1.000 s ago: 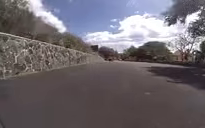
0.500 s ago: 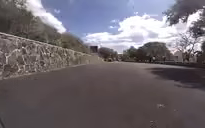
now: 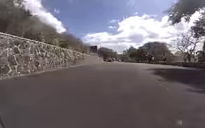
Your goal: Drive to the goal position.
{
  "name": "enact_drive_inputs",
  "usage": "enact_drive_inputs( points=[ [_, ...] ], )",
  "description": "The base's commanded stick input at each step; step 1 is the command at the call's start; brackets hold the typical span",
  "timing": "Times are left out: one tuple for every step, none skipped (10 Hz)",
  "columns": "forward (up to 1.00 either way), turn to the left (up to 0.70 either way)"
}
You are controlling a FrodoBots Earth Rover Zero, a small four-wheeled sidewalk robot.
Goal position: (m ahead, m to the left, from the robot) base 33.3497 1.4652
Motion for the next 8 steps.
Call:
enact_drive_inputs(
  points=[
    [0.85, 0.01],
    [0.85, 0.01],
    [0.85, 0.01],
    [0.85, 0.01],
    [0.85, 0.01],
    [0.85, 0.01],
    [0.85, 0.01],
    [0.85, 0.01]
  ],
)
